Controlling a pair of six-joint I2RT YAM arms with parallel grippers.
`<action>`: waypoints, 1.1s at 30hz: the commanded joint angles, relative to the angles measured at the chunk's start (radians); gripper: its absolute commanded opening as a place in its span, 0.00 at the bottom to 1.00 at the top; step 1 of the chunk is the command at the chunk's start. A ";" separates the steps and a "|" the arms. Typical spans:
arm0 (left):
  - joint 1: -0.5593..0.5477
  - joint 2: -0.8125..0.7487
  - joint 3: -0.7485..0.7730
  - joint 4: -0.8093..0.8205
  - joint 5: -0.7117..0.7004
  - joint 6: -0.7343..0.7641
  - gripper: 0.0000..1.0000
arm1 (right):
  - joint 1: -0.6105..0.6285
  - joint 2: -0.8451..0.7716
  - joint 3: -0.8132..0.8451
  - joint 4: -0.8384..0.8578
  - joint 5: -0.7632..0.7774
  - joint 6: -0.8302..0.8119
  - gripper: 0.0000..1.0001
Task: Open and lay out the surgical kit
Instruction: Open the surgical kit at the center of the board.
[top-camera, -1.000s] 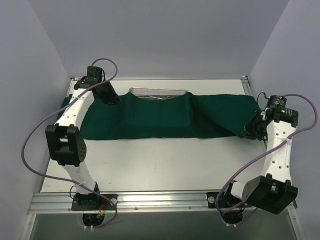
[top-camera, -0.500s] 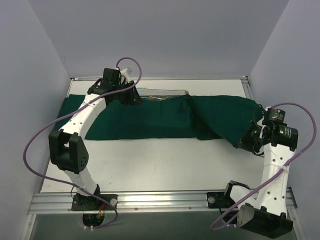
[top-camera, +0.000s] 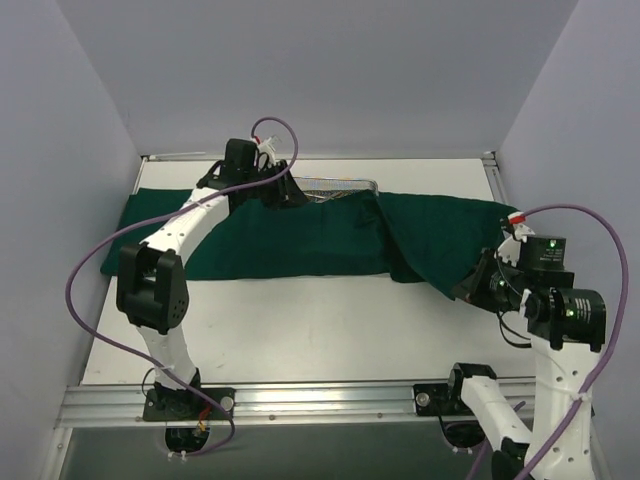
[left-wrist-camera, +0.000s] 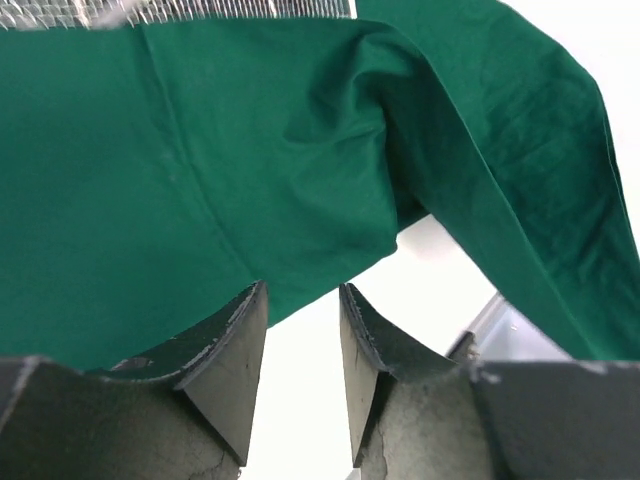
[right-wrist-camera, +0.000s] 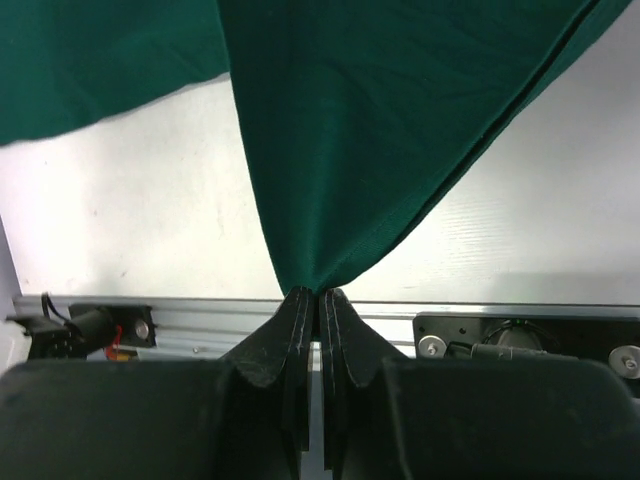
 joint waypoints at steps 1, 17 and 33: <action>-0.044 0.042 0.074 0.041 0.047 -0.075 0.44 | 0.077 -0.040 -0.008 -0.040 0.039 0.046 0.00; -0.274 0.319 0.456 -0.128 -0.089 -0.259 0.56 | 0.194 0.004 -0.002 -0.040 0.194 0.120 0.00; -0.287 0.566 0.801 -0.343 -0.178 -0.242 0.94 | 0.213 0.032 0.044 -0.040 0.245 0.108 0.00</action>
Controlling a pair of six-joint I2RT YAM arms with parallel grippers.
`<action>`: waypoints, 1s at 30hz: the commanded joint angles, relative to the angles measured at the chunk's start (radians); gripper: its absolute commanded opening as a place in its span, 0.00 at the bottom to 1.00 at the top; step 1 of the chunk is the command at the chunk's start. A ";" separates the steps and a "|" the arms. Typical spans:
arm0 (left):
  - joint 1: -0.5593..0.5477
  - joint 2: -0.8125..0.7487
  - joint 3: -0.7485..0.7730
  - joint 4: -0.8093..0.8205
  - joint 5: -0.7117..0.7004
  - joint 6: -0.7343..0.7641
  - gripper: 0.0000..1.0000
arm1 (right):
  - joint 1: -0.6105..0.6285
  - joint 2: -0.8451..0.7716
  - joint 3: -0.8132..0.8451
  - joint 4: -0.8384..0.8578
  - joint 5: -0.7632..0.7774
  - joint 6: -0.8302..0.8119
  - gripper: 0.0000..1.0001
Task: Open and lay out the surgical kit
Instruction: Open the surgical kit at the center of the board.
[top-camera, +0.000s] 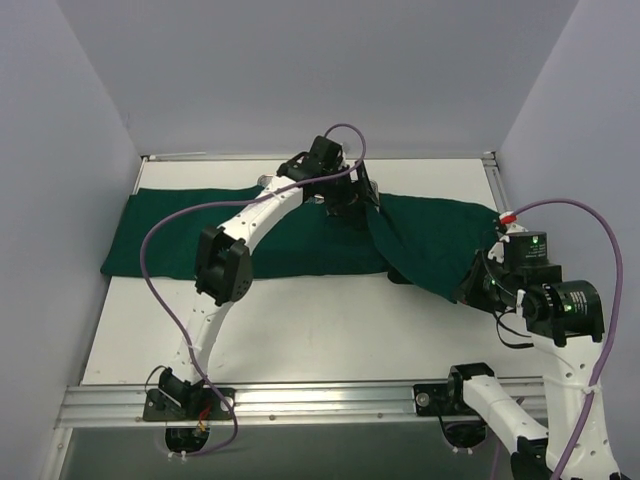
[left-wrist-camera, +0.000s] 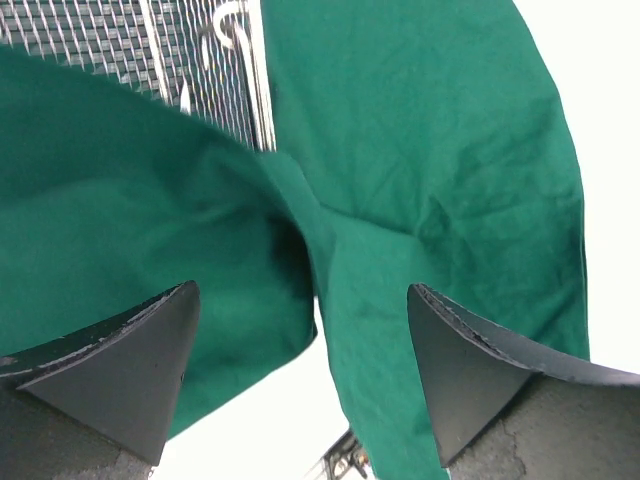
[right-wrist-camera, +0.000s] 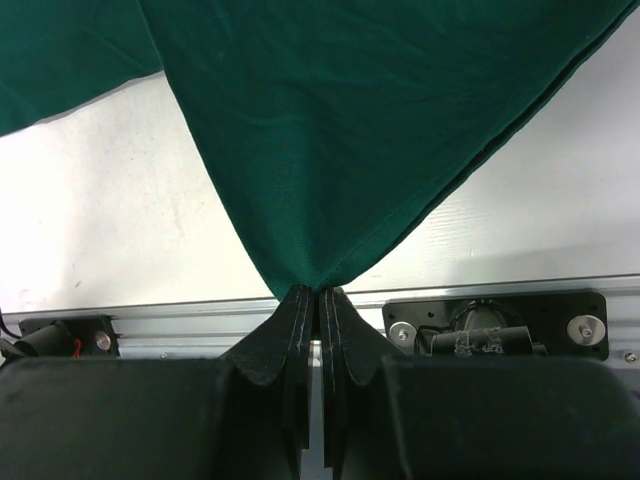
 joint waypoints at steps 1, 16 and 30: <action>-0.006 0.070 0.131 -0.045 -0.005 0.012 0.94 | 0.011 0.020 0.037 -0.019 0.032 -0.002 0.00; -0.023 -0.145 -0.194 0.053 0.004 0.226 0.27 | 0.016 0.114 0.104 -0.018 0.103 0.028 0.00; -0.268 -0.623 -0.749 0.197 -0.341 0.342 0.20 | -0.021 0.393 0.106 -0.018 0.083 0.154 0.00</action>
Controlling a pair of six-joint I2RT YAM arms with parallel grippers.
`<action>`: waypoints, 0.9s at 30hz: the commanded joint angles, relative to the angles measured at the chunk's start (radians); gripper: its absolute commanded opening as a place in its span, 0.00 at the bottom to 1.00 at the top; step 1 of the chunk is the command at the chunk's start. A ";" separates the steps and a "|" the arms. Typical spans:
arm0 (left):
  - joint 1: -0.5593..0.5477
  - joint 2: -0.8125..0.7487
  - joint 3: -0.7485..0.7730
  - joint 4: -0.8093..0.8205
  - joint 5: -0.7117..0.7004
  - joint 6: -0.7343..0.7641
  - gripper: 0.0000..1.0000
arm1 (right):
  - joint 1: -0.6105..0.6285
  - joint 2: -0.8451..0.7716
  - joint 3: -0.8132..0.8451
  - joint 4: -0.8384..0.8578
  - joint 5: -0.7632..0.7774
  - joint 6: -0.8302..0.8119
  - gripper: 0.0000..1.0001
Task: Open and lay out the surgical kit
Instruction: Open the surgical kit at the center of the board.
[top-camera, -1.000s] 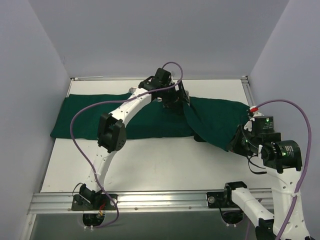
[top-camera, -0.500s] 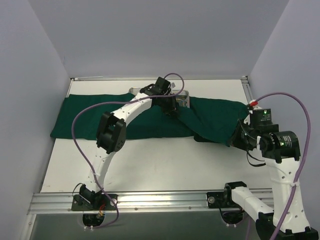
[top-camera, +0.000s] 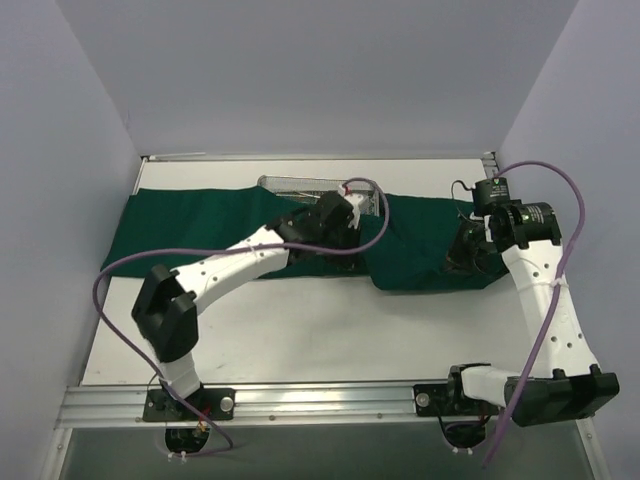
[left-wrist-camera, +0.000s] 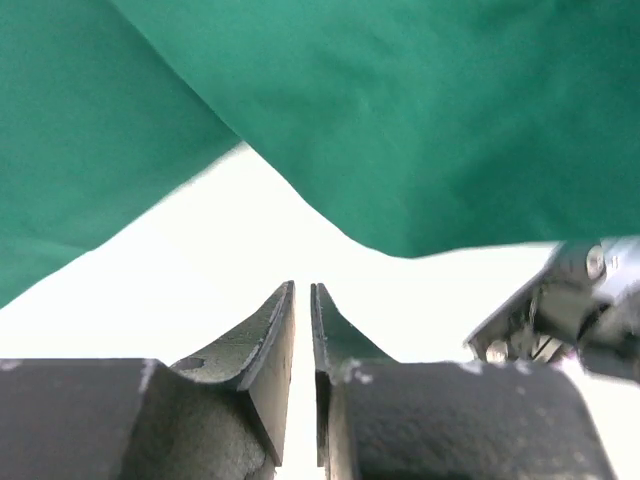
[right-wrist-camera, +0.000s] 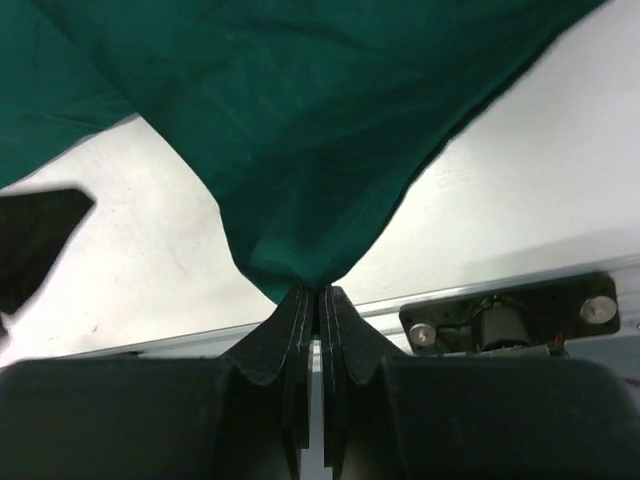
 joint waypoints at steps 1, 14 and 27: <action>-0.058 -0.125 -0.167 0.134 -0.085 0.011 0.20 | -0.035 0.044 -0.054 -0.030 -0.001 0.053 0.00; -0.012 -0.066 0.050 -0.010 -0.232 0.087 0.94 | -0.150 0.041 0.009 -0.030 -0.150 -0.033 0.00; 0.241 -0.006 0.007 0.202 0.234 0.065 0.91 | -0.164 0.039 0.069 -0.024 -0.147 -0.093 0.00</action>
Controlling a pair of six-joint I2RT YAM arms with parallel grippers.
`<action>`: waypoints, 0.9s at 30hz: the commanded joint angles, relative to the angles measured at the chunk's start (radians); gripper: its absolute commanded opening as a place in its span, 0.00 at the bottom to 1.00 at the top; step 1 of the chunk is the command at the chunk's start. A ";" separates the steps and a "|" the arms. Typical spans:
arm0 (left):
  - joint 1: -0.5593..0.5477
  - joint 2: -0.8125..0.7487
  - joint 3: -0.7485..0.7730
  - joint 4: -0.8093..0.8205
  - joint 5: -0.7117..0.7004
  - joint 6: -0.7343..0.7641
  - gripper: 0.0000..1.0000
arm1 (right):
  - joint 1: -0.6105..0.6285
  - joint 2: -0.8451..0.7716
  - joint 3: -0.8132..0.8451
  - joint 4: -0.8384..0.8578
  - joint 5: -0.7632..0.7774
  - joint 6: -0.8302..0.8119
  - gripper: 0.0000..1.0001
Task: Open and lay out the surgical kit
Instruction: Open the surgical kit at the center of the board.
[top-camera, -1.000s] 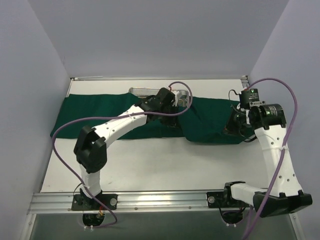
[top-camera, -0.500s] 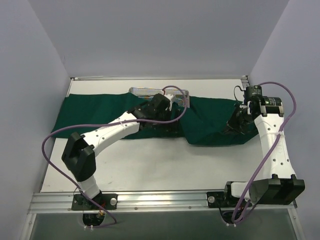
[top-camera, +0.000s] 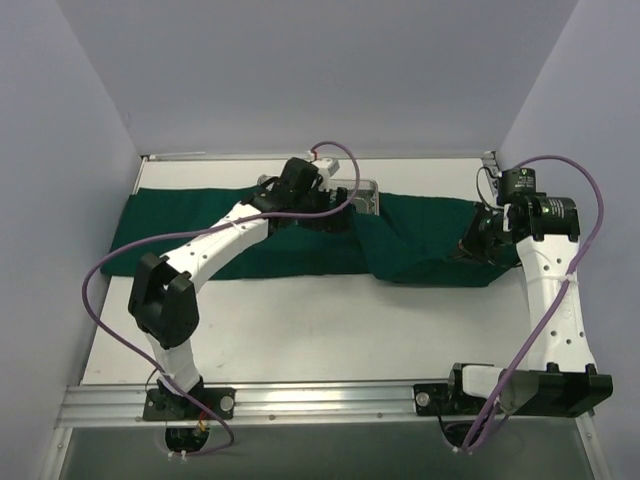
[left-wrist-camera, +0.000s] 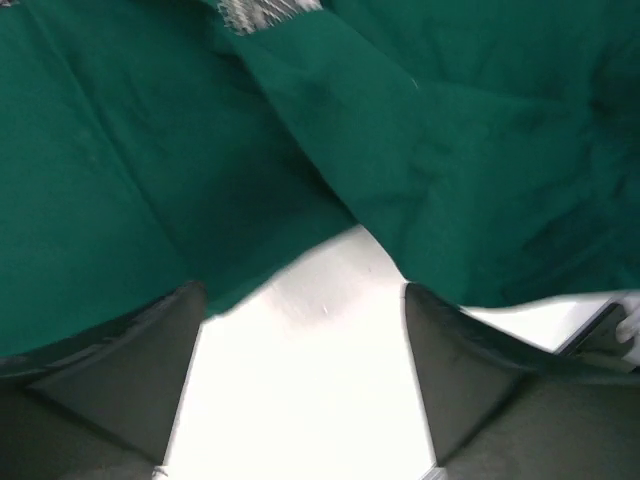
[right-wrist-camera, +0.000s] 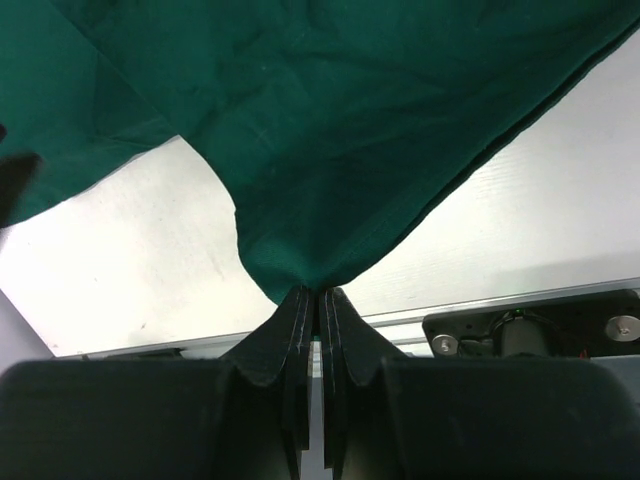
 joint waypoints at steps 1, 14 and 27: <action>0.133 0.058 0.028 0.116 0.258 -0.054 0.83 | -0.010 -0.009 0.014 -0.024 -0.008 -0.038 0.00; 0.138 0.592 0.833 -0.392 0.078 -0.190 0.62 | -0.022 0.011 0.023 -0.010 -0.019 -0.056 0.00; 0.132 0.739 0.979 -0.427 0.161 -0.272 0.68 | -0.030 0.026 0.052 -0.012 0.000 -0.069 0.00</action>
